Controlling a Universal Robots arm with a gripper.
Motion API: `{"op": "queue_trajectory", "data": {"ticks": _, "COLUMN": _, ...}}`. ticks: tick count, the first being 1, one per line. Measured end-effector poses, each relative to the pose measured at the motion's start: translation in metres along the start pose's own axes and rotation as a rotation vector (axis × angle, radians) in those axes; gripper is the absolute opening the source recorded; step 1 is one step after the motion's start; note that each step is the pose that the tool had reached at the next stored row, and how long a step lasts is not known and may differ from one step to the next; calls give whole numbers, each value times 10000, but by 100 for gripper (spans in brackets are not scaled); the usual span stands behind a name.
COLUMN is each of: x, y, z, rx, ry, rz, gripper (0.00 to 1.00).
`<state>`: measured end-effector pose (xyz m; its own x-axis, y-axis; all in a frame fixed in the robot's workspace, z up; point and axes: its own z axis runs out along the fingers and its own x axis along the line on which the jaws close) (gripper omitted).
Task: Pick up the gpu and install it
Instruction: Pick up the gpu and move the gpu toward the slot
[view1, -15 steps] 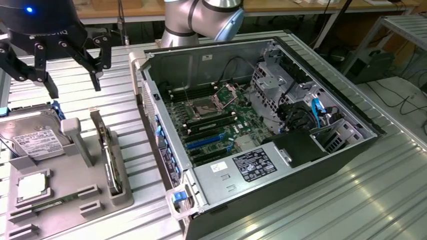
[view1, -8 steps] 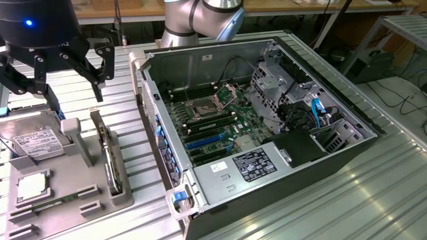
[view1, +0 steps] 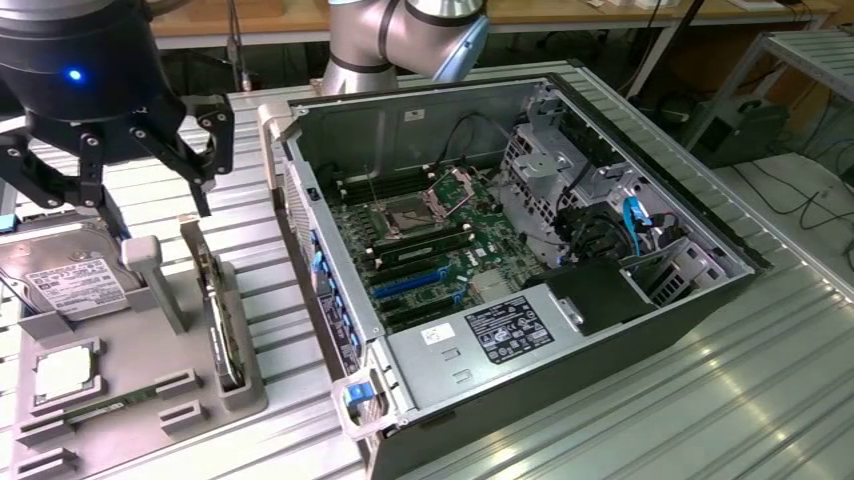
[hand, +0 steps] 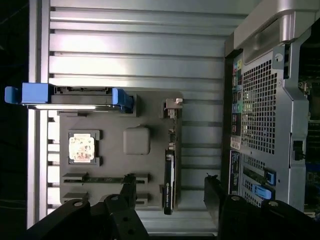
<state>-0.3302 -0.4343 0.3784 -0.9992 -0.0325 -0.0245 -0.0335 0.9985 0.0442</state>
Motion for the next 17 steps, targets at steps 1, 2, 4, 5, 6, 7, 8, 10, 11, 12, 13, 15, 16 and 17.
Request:
{"op": "queue_trajectory", "data": {"ticks": 1, "x": 0, "y": -1, "z": 17, "rx": 0, "ry": 1, "rz": -4, "gripper": 66}}
{"op": "queue_trajectory", "data": {"ticks": 2, "x": 1, "y": -2, "z": 36, "rx": 0, "ry": 1, "rz": -5, "gripper": 66}}
{"op": "queue_trajectory", "data": {"ticks": 4, "x": 1, "y": -7, "z": 66, "rx": -1, "ry": 0, "rz": -8, "gripper": 66}}
{"op": "queue_trajectory", "data": {"ticks": 5, "x": 1, "y": -11, "z": 70, "rx": 1, "ry": 2, "rz": -8, "gripper": 66}}
{"op": "queue_trajectory", "data": {"ticks": 6, "x": 2, "y": -14, "z": 76, "rx": 1, "ry": 1, "rz": -4, "gripper": 66}}
{"op": "queue_trajectory", "data": {"ticks": 7, "x": 2, "y": -15, "z": 83, "rx": 3, "ry": 0, "rz": -1, "gripper": 66}}
{"op": "queue_trajectory", "data": {"ticks": 8, "x": 3, "y": -17, "z": 91, "rx": 8, "ry": 1, "rz": 2, "gripper": 66}}
{"op": "queue_trajectory", "data": {"ticks": 10, "x": 2, "y": -27, "z": 116, "rx": 12, "ry": 1, "rz": 1, "gripper": 66}}
{"op": "queue_trajectory", "data": {"ticks": 11, "x": 3, "y": -36, "z": 125, "rx": 16, "ry": 1, "rz": 2, "gripper": 66}}
{"op": "queue_trajectory", "data": {"ticks": 12, "x": 4, "y": -44, "z": 133, "rx": 19, "ry": 2, "rz": 5, "gripper": 66}}
{"op": "queue_trajectory", "data": {"ticks": 13, "x": 4, "y": -51, "z": 144, "rx": 18, "ry": 0, "rz": 5, "gripper": 66}}
{"op": "queue_trajectory", "data": {"ticks": 15, "x": 5, "y": -55, "z": 179, "rx": 20, "ry": 0, "rz": 9, "gripper": 66}}
{"op": "queue_trajectory", "data": {"ticks": 16, "x": 6, "y": -58, "z": 206, "rx": 20, "ry": 0, "rz": 8, "gripper": 66}}
{"op": "queue_trajectory", "data": {"ticks": 17, "x": 6, "y": -62, "z": 228, "rx": 20, "ry": 1, "rz": 6, "gripper": 66}}
